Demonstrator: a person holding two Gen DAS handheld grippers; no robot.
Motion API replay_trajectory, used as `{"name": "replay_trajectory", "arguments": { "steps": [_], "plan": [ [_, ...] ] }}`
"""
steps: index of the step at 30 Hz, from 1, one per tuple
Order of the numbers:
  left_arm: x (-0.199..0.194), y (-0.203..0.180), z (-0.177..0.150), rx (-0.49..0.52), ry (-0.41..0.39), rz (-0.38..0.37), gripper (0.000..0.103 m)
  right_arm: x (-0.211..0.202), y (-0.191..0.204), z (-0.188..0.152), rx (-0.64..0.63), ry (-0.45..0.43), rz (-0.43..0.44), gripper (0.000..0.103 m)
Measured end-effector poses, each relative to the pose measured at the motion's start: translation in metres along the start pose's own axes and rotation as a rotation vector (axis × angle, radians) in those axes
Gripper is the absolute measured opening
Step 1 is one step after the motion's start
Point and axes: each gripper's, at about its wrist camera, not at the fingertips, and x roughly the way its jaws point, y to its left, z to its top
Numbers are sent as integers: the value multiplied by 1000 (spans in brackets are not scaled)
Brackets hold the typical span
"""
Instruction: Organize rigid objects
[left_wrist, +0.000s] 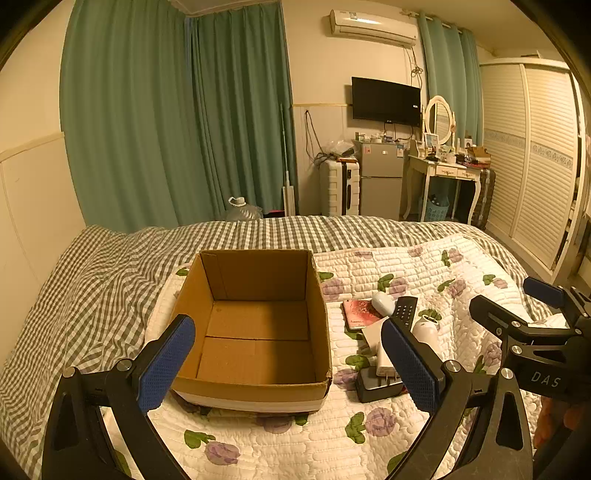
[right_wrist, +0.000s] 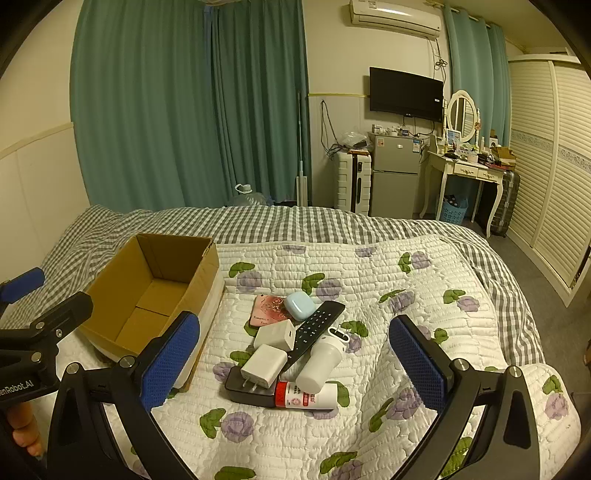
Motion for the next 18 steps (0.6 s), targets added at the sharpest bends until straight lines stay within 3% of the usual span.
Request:
{"name": "replay_trajectory", "arguments": {
  "steps": [18],
  "plan": [
    [4,-4,-4,5,10,-6,103,2,5,3,1,4,1,103]
  ]
}}
